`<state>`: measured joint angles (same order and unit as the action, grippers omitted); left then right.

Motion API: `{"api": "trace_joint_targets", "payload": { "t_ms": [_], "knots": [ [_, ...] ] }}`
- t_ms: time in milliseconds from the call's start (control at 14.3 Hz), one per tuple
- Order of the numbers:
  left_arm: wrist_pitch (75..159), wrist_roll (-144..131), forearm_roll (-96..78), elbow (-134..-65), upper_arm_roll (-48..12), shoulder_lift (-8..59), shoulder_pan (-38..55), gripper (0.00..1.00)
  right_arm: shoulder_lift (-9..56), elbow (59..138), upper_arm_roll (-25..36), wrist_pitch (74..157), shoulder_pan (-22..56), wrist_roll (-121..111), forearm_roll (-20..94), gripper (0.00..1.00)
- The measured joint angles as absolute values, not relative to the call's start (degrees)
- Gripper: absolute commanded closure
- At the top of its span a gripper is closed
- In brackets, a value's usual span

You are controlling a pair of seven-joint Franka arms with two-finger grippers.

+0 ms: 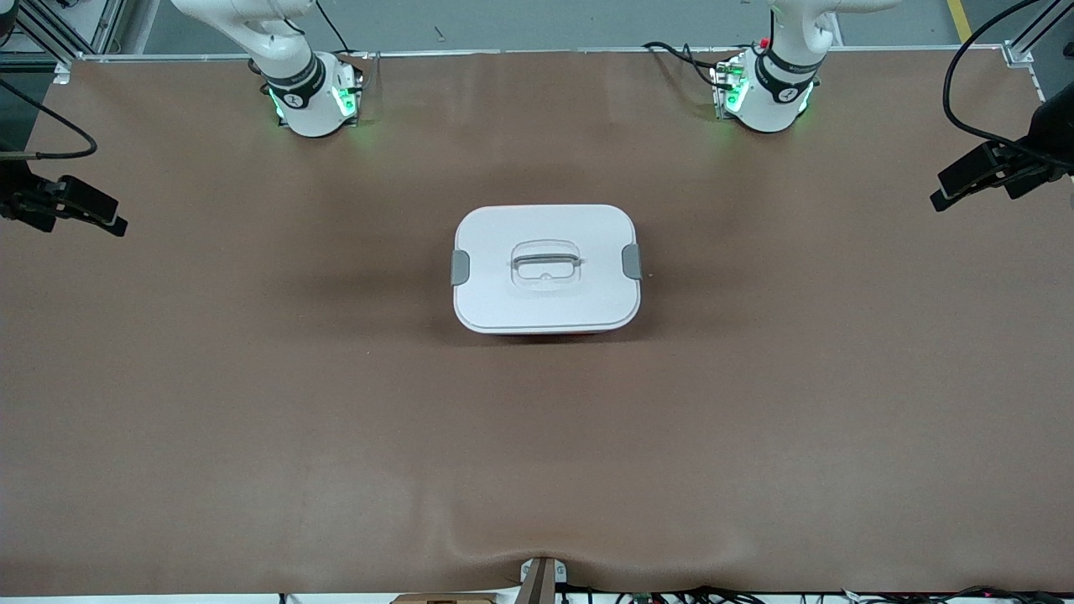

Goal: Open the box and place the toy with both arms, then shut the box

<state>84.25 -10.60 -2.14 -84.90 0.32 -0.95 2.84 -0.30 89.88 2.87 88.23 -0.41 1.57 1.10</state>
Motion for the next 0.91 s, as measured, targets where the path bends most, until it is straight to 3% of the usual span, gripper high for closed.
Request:
{"api": "trace_joint_targets", "payload": {
  "t_ms": [349,907],
  "knots": [
    [84.18,-4.66,-2.10,-85.65,3.19,-0.96,2.87,0.00,-0.30,89.88,2.92,88.20,-0.42,1.57,1.10,0.00],
    [84.19,-4.81,-2.07,-86.03,2.88,-0.95,3.89,0.00,-0.30,89.88,3.02,87.58,-0.45,1.57,1.10,0.00]
  ]
}}
